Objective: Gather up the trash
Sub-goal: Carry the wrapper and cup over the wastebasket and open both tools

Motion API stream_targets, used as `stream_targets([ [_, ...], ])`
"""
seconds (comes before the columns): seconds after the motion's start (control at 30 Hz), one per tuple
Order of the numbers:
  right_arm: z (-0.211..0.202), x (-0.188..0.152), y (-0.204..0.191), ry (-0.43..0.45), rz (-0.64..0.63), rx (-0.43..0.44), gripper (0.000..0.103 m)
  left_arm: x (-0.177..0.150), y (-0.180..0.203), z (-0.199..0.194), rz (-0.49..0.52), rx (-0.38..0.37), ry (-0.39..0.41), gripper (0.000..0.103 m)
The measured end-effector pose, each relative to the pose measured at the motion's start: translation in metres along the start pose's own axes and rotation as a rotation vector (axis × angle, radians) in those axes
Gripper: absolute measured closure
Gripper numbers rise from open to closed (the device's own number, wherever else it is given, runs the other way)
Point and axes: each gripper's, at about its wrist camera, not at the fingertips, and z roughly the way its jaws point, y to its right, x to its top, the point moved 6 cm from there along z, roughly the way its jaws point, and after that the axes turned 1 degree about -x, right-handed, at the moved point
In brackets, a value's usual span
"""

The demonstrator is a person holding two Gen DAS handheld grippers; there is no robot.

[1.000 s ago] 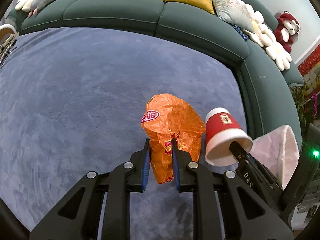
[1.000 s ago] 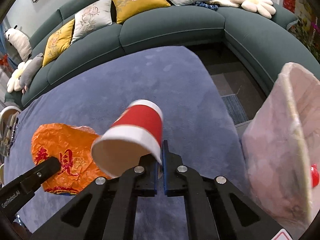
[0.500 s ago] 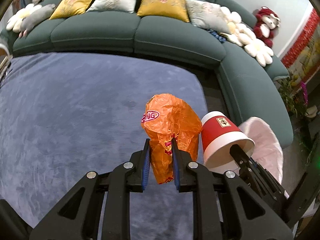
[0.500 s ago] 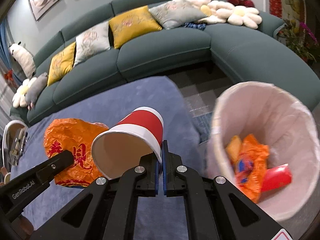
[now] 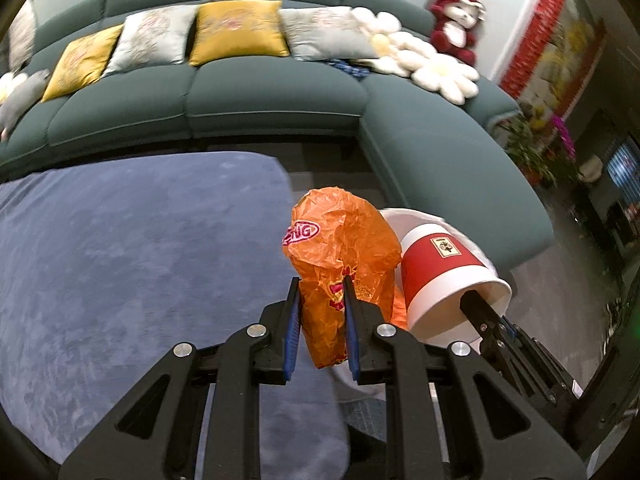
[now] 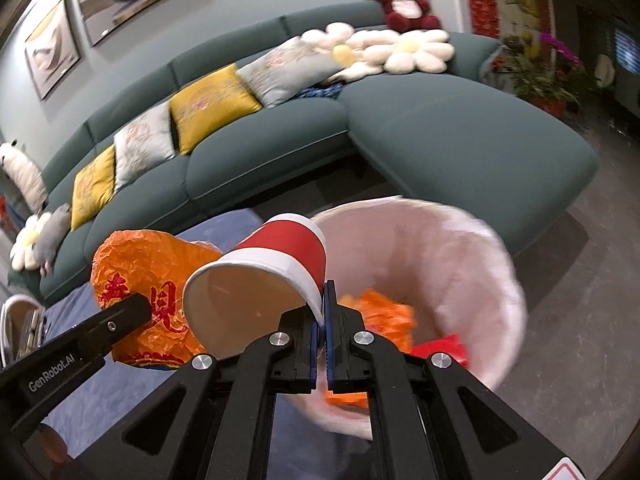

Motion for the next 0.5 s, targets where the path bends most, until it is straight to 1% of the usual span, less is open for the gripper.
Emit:
stream_targets([
  [0.13,-0.009,0.005,0.035,0.017,0.042,-0.031,0.100,0.000,0.036,0.004,0.052,-0.031,-0.003,0.084],
  [0.23,-0.015,0.007,0.061,0.029,0.077,-0.055,0.100,-0.002,0.056,0.007,0.089,-0.046,-0.005,0.084],
  [0.4,-0.020,0.007,0.089,0.038,0.108,-0.081,0.100,-0.006,0.086,0.017,0.138,-0.077,-0.025,0.084],
  [0.5,-0.020,0.005,0.102,0.037,0.128,-0.092,0.100,-0.009,0.099,0.024,0.155,-0.079,-0.033,0.083],
])
